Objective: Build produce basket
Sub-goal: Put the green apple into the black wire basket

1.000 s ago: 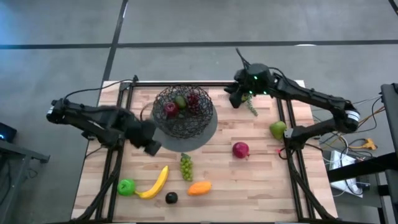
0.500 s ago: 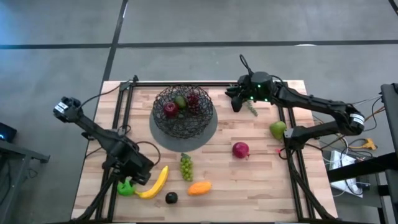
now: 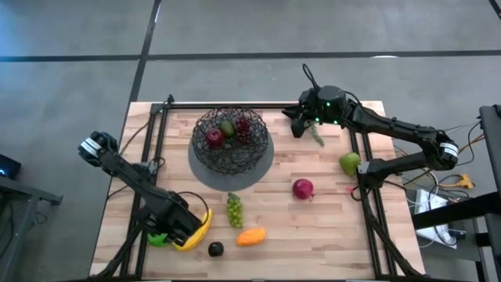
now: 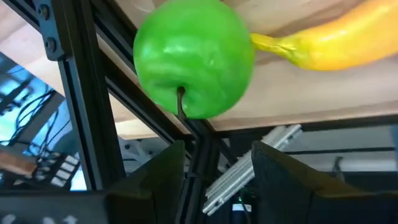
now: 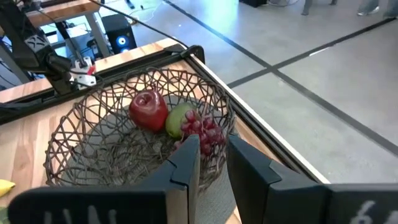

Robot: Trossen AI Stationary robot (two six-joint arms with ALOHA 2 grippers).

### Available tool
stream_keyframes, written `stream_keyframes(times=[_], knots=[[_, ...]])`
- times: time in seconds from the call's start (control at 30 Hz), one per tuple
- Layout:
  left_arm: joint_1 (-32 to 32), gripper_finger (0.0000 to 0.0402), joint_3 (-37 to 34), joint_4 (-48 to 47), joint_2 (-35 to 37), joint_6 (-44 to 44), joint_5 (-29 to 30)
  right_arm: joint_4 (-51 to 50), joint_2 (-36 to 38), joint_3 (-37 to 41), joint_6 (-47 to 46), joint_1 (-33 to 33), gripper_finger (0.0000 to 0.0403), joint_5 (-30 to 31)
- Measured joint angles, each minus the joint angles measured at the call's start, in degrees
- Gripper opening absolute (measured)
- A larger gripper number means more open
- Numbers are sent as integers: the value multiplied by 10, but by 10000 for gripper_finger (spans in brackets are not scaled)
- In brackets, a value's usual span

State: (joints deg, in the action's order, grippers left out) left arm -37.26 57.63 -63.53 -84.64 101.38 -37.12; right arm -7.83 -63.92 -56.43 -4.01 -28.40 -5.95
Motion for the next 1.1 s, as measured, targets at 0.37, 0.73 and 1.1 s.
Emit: stream_keyframes(times=[0.37, 0.73, 1.1], knots=[[-19, 144, -4, -5, -41, -1, -6, 0, 0, -2, -5, 0, 69, 0], [-20, 97, -44, 1, -35, -2, -14, -4, 0, -2, -18, 0, 70, 0], [-21, 95, -43, -5, -19, -2, -13, -4, 0, -2, -19, 0, 63, 0]])
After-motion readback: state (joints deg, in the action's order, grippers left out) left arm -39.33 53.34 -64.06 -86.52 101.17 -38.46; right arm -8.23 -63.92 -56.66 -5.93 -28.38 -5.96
